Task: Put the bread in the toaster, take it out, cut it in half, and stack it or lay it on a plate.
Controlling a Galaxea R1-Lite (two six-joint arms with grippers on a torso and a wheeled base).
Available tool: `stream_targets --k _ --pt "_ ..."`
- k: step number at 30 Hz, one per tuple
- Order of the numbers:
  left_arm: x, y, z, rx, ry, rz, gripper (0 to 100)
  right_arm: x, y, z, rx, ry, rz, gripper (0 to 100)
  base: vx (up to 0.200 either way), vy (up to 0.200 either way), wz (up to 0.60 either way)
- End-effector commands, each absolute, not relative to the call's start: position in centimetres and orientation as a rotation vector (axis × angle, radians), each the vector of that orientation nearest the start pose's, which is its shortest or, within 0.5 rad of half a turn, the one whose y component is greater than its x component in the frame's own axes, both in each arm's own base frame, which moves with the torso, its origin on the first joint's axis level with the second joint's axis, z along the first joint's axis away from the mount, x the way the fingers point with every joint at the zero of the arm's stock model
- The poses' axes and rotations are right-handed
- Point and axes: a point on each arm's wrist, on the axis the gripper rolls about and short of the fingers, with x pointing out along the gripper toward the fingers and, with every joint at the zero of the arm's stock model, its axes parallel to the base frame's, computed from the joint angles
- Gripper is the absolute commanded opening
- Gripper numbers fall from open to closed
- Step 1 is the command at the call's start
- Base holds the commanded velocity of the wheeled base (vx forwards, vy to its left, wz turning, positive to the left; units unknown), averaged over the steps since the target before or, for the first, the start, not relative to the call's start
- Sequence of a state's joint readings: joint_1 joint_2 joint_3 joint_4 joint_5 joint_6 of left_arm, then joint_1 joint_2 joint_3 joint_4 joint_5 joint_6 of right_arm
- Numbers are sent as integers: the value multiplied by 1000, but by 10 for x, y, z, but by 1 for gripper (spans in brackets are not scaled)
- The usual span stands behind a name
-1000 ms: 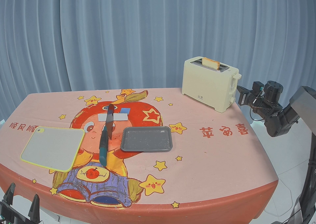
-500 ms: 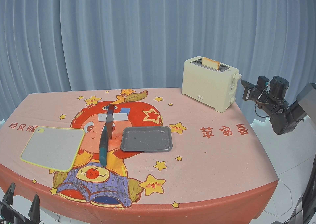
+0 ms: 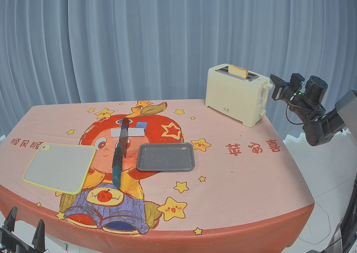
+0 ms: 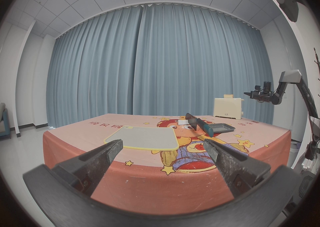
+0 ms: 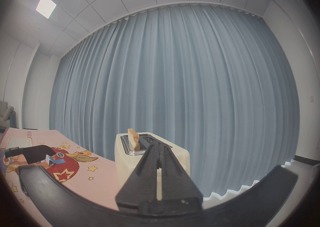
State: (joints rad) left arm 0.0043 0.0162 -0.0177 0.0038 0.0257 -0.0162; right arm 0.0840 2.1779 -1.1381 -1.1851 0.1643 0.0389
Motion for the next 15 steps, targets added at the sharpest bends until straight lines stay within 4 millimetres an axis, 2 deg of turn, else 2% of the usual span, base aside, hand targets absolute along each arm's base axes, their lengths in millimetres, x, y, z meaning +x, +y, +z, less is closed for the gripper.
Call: stream_targets --k 1,15 --pt "-23 0 75 -17 3 31 100 440 40 125 37 -102 249 0 0 0 0" --pt "-23 0 75 -17 4 31 100 444 38 96 36 -17 243 0 0 0 0"
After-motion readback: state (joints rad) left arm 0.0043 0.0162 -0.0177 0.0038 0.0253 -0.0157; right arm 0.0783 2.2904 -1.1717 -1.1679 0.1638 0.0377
